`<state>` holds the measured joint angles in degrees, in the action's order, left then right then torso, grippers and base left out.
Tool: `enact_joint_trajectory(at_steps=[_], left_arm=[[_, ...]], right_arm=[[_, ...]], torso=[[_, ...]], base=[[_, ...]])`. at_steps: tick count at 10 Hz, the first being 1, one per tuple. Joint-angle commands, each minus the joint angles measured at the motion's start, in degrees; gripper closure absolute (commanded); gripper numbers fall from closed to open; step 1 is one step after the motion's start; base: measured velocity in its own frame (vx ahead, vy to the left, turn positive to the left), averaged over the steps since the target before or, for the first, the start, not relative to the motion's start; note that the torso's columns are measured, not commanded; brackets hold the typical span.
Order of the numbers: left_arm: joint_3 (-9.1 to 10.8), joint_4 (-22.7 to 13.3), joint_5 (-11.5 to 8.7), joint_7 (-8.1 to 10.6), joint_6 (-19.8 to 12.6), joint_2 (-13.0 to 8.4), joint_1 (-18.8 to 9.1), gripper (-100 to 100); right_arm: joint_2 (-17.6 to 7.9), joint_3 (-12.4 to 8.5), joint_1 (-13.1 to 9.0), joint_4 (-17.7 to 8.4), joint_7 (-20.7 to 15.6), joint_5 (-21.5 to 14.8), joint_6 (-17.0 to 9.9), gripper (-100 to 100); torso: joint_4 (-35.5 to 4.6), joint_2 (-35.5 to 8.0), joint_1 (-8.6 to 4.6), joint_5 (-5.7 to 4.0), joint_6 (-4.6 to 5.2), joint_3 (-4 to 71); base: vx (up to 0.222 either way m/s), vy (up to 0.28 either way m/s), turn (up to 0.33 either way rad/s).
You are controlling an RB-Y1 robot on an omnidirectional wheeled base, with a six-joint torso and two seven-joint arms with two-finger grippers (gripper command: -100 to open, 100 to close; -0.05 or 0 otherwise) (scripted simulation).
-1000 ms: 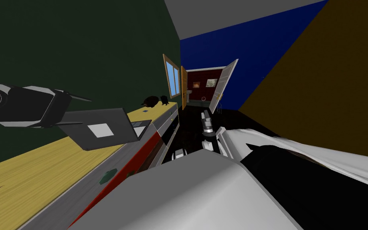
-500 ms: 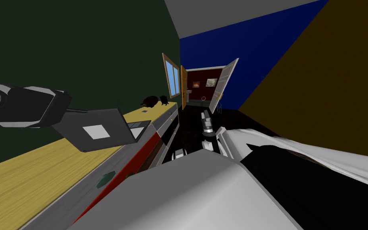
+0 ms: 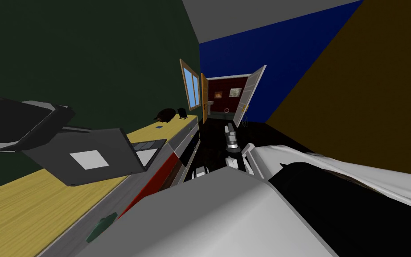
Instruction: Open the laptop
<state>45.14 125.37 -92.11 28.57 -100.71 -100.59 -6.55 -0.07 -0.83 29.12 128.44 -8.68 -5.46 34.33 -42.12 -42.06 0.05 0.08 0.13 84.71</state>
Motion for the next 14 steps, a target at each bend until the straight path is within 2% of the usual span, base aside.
enact_joint_trajectory(at_steps=[1, 3, 4, 5, 8, 12, 14], left_arm=[[0.62, -1.00, -4.41, 0.34, -3.58, -1.83, 0.13, 100], [1.03, -1.88, -7.61, 0.62, -6.04, -3.49, 0.18, 100], [1.22, -1.57, -6.33, 0.18, -5.65, -2.38, 0.07, 100], [1.17, -2.47, -6.47, -0.07, -4.24, -1.89, -0.03, -100], [1.01, -5.24, -7.06, -0.86, -3.27, -0.42, -0.45, -100], [1.22, -9.42, -9.41, -2.14, -3.27, 1.36, -1.37, -100], [1.71, -10.75, -11.50, -2.62, -3.50, 1.53, -1.94, -100]], right_arm=[[0.00, 0.00, 0.00, 0.00, 0.00, 0.00, 0.00, 0], [0.00, 0.00, 0.00, 0.00, 0.00, 0.00, 0.00, 0], [0.00, 0.00, 0.00, 0.00, 0.00, 0.00, 0.00, 0], [0.00, 0.00, 0.00, 0.00, 0.00, 0.00, 0.00, 0], [0.00, 0.00, -0.02, 0.00, 0.00, 0.00, 0.00, 0], [0.00, 0.00, -0.02, 0.00, 0.00, 0.00, -0.01, 0], [0.00, 0.00, -0.02, 0.00, 0.00, 0.00, 0.00, 0]], torso=[[0.06, 0.07, -0.06, 0.02, 0.02, 0.01], [0.04, 0.16, -0.06, -0.03, -0.01, 0.10], [-0.01, 0.10, -0.02, -0.04, -0.05, 0.08], [-0.10, -0.18, 0.02, -0.02, -0.08, -0.08], [-0.25, -0.46, 0.03, -0.05, -0.13, -0.29], [-0.16, -0.19, -0.04, -0.07, -0.13, -0.11], [-0.16, -0.20, -0.07, -0.08, -0.13, -0.12]], base=[[0.111, 0.015, -0.041], [0.132, 0.017, -0.057], [0.055, 0.005, -0.007], [0.003, 0.005, -0.037], [-0.040, 0.035, -0.071], [-0.070, 0.057, -0.094], [-0.075, 0.051, -0.117]])
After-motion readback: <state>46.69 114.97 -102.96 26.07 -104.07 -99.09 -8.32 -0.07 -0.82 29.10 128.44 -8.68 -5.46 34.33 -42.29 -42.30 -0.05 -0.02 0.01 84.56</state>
